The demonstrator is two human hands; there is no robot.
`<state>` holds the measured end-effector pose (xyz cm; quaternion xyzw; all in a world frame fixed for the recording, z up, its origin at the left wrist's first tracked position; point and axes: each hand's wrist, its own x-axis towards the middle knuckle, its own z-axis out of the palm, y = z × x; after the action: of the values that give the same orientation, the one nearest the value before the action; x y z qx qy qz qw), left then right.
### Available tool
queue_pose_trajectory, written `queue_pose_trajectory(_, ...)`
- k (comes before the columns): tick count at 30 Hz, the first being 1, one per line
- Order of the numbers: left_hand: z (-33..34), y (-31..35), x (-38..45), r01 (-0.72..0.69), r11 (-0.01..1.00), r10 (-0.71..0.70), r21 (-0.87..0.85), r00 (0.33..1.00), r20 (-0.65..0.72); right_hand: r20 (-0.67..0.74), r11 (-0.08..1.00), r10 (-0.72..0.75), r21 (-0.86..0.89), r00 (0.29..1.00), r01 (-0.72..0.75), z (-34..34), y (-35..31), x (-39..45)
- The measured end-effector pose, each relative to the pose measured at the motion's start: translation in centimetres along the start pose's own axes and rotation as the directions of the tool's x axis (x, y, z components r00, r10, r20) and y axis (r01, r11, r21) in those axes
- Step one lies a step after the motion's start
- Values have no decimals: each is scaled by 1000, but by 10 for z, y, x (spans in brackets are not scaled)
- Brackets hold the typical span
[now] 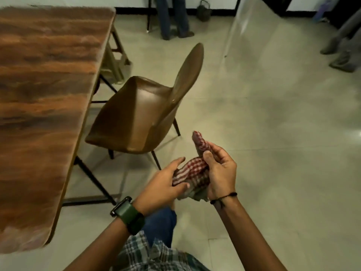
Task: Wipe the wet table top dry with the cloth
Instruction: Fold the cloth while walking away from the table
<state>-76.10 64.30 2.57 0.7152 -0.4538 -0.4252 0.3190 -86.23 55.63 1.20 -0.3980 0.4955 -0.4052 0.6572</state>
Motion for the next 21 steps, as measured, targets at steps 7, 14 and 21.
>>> queue_pose_trajectory(7, 21, 66, 154, -179, 983, 181, -38, 982, 55, -199, 991, -101, 65, 975, 116, -47, -73, 125)
queue_pose_trajectory(14, 15, 159, 316, -212, 947, 220, -242, 976, 6, -275, 982, -101, 125, 956, 139, -62, -170, 284)
queue_pose_trajectory(21, -15, 214, 456, -108, 907, 55, -406, 989, -140, -209, 980, -86, 156, 974, 120, -53, -231, 438)
